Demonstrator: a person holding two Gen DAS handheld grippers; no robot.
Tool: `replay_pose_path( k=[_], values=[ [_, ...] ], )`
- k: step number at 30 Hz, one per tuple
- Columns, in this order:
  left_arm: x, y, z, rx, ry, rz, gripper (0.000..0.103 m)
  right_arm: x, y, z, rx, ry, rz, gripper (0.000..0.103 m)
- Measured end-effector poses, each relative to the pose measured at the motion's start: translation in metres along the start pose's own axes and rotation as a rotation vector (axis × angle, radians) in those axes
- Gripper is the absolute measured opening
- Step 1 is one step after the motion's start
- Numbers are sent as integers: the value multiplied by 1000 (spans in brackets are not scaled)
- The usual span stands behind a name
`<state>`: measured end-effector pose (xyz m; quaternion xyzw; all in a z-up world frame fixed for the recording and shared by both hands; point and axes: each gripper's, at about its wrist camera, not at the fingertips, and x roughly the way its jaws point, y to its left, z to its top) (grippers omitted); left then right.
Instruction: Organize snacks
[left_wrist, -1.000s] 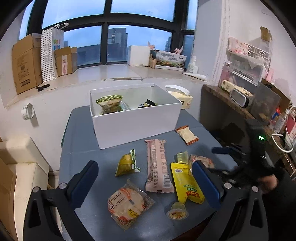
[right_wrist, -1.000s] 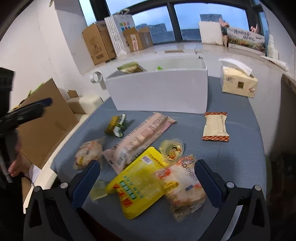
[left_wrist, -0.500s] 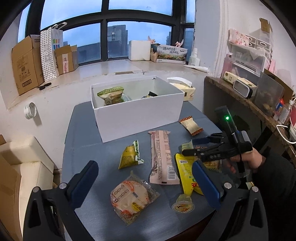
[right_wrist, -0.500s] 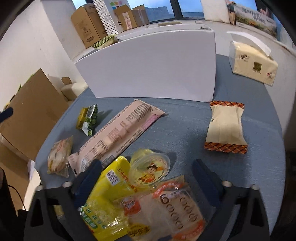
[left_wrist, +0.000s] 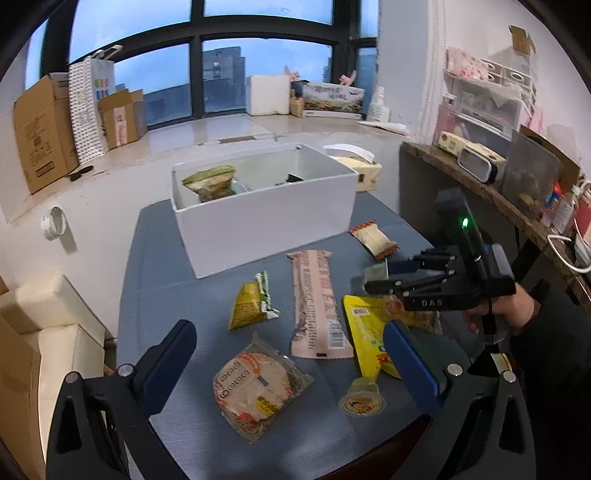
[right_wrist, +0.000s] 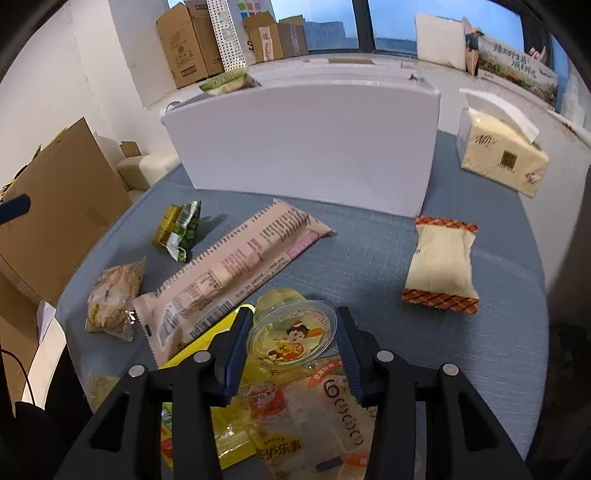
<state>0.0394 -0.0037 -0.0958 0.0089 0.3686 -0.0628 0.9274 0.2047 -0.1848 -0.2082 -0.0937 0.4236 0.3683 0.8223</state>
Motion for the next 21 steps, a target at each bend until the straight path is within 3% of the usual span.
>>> replay_pose_path(
  k=[11, 21],
  values=[
    [18, -43, -28, 161, 91, -112, 103, -87, 17, -11, 47, -121, -78, 49],
    [63, -72, -61, 226, 218, -114, 103, -124, 19, -39, 114, -152, -110, 49]
  ],
)
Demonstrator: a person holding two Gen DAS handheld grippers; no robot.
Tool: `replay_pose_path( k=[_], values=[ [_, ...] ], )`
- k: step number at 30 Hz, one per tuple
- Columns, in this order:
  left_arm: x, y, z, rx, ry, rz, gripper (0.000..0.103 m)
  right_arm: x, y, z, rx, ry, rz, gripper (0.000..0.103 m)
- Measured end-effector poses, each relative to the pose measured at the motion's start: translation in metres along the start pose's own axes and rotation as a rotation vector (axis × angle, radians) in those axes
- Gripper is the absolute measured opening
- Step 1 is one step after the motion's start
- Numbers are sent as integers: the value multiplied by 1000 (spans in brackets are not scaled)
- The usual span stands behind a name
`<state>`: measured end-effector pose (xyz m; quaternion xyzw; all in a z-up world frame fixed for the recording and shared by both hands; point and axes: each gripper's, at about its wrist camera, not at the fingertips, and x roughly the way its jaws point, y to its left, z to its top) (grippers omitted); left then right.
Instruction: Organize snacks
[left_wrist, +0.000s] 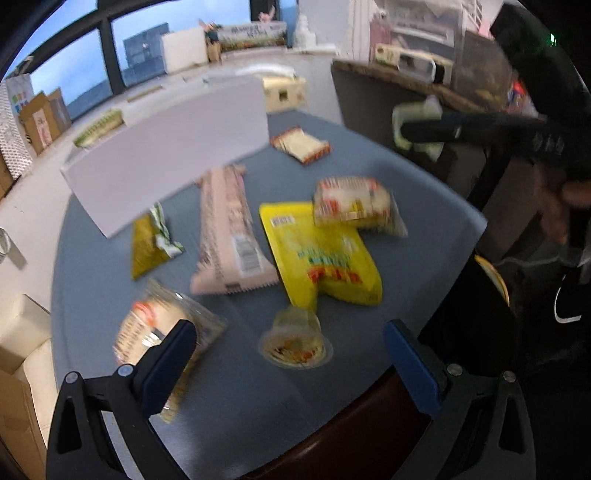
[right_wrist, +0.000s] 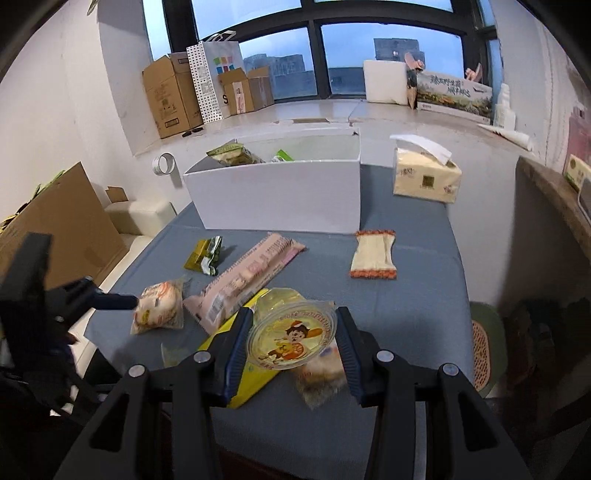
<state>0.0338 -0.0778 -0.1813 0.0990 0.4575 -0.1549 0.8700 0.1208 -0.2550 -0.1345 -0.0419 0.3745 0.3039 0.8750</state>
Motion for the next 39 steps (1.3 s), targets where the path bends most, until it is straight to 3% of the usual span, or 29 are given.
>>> replay_pose_path(
  k=[9, 11, 13, 22, 28, 33, 39],
  values=[
    [21, -3, -8, 19, 48, -21, 102, -4, -12, -13, 43, 15, -1, 49],
    [24, -3, -9, 24, 54, -25, 90, -3, -12, -14, 43, 19, 1, 49],
    [26, -1, -10, 12, 61, -16, 52, -2, -12, -15, 45, 21, 4, 49],
    [17, 16, -9, -45, 40, -7, 52, -1, -12, -17, 46, 24, 17, 49],
    [-10, 31, 5, -77, -32, 19, 52, -1, -6, -14, 34, 15, 32, 49],
    [-35, 50, 33, -105, -121, 41, 52, 2, 2, -3, 19, 1, 48, 49],
    [-62, 88, 91, -165, -254, 62, 52, 8, 12, 34, -12, -52, 79, 49]
  ],
)
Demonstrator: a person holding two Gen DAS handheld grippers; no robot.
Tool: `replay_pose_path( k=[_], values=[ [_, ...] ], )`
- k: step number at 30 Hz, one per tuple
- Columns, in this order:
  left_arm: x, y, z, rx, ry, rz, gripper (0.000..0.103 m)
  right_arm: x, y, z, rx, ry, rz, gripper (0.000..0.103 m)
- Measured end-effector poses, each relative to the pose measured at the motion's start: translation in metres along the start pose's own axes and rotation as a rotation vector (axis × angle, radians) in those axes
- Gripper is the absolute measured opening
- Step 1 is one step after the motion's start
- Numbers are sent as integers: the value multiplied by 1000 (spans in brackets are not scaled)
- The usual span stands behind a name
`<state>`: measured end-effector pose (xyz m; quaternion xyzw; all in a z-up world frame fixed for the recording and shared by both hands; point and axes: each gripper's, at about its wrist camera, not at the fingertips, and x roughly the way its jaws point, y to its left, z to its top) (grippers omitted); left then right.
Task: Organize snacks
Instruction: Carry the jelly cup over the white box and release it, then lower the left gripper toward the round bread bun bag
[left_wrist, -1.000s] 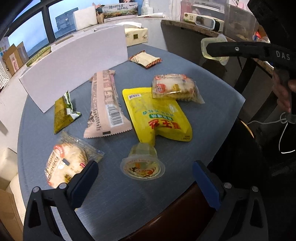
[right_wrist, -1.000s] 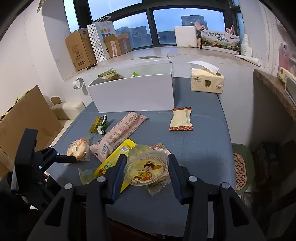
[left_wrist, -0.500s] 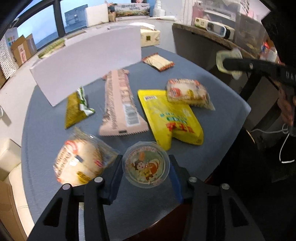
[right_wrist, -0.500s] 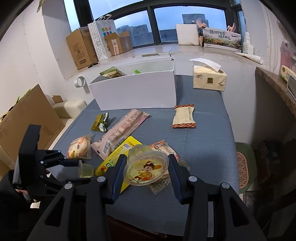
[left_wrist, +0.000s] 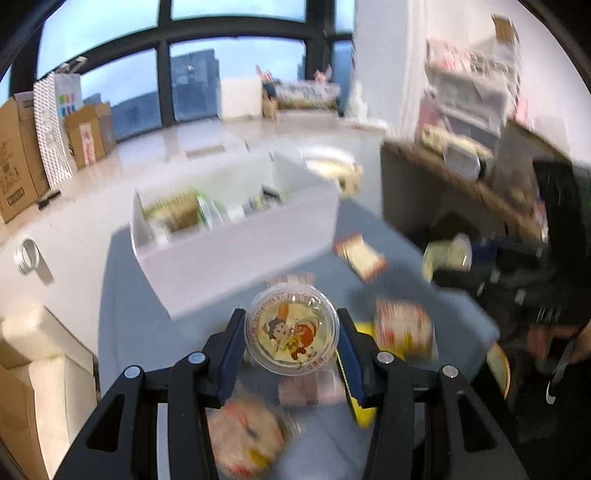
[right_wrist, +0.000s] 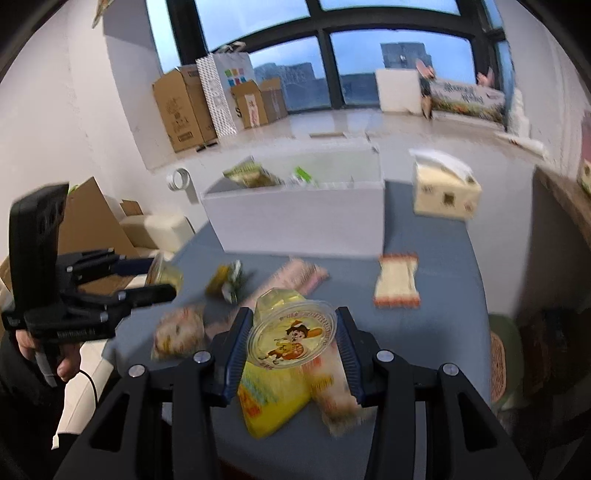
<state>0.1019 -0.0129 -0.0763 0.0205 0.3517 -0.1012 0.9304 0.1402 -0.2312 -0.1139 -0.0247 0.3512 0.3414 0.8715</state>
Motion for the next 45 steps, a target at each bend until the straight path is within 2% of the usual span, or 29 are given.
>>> replay_pose_path(
  k=[5, 9, 14, 17, 24, 26, 27, 28, 29, 31, 40, 45],
  values=[
    [13, 35, 55, -71, -58, 22, 52, 18, 3, 52, -40, -54, 23, 49],
    [36, 72, 91, -141, -62, 43, 52, 46, -12, 100, -12, -71, 16, 49],
    [77, 101, 111, -174, -10, 94, 52, 89, -42, 145, 86, -47, 37, 49],
    [96, 113, 108, -195, 24, 105, 52, 110, -52, 159, 106, -35, 15, 49],
    [114, 124, 90, -234, 62, 101, 53, 145, -62, 164, 117, 20, -12, 49],
    [117, 126, 89, -236, 80, 101, 71, 150, -65, 163, 120, 21, -11, 50],
    [119, 127, 89, -235, 90, 96, 97, 153, -67, 162, 126, 30, -2, 55],
    [119, 128, 89, -236, 91, 101, 103, 155, -68, 162, 129, 38, 4, 75],
    [117, 129, 89, -238, 86, 109, 103, 156, -70, 162, 135, 38, -6, 95],
    [115, 133, 89, -255, 87, 102, 103, 152, -73, 161, 143, 3, -25, 101],
    [96, 132, 83, -251, 61, 119, 103, 136, -77, 157, 174, 4, -2, 103],
    [74, 119, 79, -215, 35, 110, 103, 114, -62, 149, 123, -16, 9, 103]
  ],
)
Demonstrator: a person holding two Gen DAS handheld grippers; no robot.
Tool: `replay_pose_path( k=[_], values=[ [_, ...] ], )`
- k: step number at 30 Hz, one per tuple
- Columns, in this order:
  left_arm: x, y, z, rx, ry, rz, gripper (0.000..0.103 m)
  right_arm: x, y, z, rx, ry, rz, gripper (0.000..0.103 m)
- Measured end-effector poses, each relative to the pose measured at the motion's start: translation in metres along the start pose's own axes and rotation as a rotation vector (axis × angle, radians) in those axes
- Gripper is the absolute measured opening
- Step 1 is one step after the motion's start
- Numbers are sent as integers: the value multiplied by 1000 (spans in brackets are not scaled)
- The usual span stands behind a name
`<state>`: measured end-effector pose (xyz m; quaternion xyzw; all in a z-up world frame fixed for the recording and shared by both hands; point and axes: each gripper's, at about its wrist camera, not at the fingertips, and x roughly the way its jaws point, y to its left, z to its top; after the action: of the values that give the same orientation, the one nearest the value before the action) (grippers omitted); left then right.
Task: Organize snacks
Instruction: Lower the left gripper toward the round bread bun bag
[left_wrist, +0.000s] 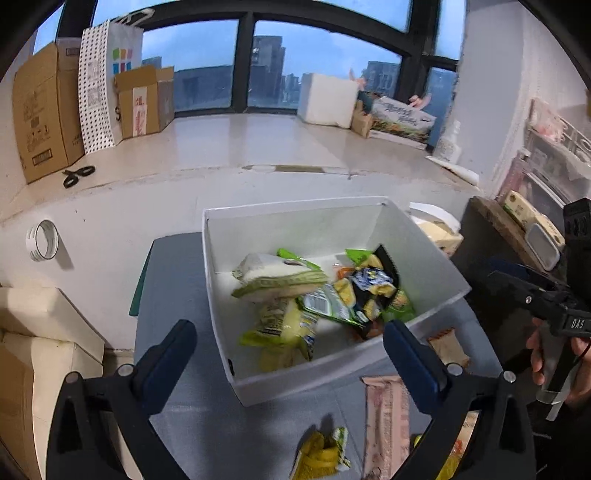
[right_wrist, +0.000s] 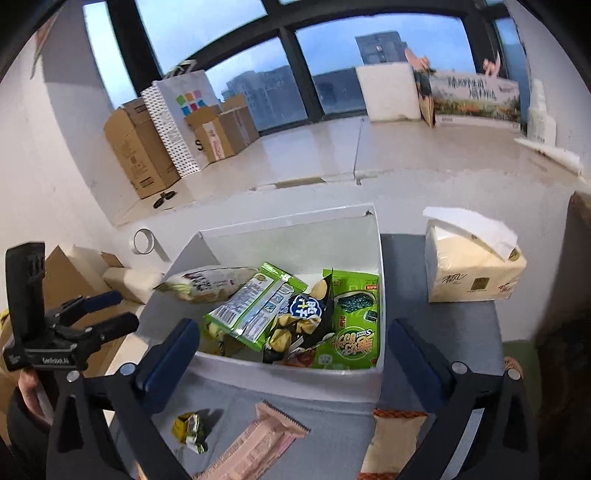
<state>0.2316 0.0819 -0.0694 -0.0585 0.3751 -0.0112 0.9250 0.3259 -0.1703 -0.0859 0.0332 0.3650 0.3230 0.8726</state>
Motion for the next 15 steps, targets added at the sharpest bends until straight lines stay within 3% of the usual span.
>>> replay_pose_path(
  k=[8, 11, 15],
  values=[
    [-65, -27, -35, 75, -78, 14, 103, -46, 37, -36, -118, -11, 51, 103],
    [-92, -36, -53, 89, -109, -21, 103, -68, 53, -58, -165, -26, 82, 103],
    [-112, -46, -84, 129, -125, -17, 103, -90, 71, -100, -254, -38, 49, 103]
  ],
)
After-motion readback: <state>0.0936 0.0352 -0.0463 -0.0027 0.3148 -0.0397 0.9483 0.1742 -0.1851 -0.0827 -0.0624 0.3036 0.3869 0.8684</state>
